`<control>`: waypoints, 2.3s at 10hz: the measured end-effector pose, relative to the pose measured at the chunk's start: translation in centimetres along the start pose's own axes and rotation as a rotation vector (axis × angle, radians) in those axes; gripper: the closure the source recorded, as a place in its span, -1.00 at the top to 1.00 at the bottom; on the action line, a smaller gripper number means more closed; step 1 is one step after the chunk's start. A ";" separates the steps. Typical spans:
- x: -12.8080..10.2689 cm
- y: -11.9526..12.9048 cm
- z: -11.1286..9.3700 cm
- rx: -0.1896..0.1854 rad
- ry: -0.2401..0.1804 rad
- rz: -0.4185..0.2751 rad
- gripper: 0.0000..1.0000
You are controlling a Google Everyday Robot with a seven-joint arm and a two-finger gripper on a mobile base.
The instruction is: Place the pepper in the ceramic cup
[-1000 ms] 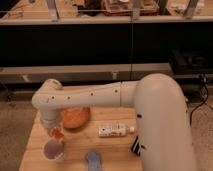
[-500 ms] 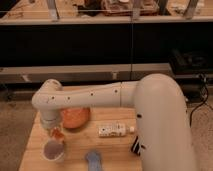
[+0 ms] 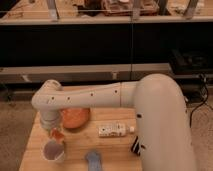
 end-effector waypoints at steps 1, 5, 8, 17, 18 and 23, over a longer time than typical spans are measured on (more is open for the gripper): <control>-0.1 0.3 -0.2 0.012 0.015 0.010 -0.69; -2.2 2.8 -5.7 0.047 0.114 0.085 -0.97; -3.6 2.7 -10.6 0.102 0.197 0.095 -1.00; 1.1 -5.6 -9.6 0.171 0.308 -0.109 -1.00; 1.4 -5.8 -8.9 0.172 0.315 -0.138 -1.00; 1.3 -6.3 -6.7 0.185 0.310 -0.195 -1.00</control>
